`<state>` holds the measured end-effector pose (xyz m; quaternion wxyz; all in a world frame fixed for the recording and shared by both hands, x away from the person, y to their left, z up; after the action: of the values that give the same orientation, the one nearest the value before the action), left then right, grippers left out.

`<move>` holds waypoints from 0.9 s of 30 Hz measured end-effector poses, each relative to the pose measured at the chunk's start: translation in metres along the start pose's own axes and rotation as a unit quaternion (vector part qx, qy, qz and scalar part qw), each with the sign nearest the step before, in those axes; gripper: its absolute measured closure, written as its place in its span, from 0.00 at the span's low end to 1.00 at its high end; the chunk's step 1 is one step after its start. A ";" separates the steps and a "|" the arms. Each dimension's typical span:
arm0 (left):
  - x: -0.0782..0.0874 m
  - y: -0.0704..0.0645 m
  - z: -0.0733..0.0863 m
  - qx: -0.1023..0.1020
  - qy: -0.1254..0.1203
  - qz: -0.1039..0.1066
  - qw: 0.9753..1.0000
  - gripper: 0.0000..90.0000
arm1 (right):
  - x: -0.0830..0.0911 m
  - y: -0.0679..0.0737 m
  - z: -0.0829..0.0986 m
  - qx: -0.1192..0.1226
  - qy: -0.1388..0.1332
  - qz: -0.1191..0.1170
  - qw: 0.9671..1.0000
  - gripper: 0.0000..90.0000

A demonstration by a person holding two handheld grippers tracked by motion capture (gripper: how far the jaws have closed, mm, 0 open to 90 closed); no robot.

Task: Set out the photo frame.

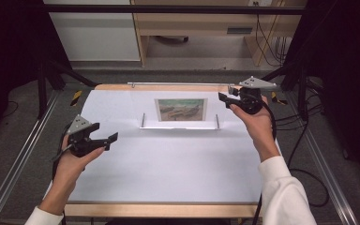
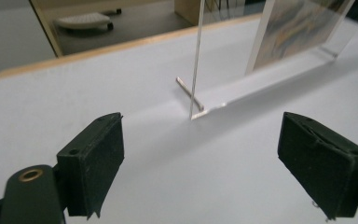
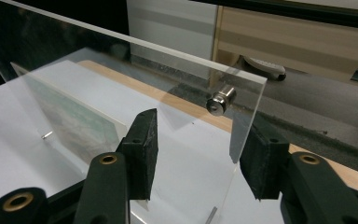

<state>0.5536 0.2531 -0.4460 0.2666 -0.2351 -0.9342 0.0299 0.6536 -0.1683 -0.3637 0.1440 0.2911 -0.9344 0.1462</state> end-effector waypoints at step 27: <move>0.010 0.019 0.059 -0.026 0.056 -0.029 0.998 0.16 | -0.030 -0.016 0.000 -0.049 0.028 0.023 0.998 0.48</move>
<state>0.5235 0.2787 -0.4951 0.3129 -0.2163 -0.9247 -0.0153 0.6868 -0.1655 -0.3712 0.1805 0.2584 -0.9424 0.1116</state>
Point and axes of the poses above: each handheld gripper's, and its own axes: x roughly backward along the jaws, z roughly out of its underside, y roughly to its left, the point moved 9 cm from there along -x, roughly forward along the jaws, and after that the axes turned 11 degrees about x, right-handed, at the moved point
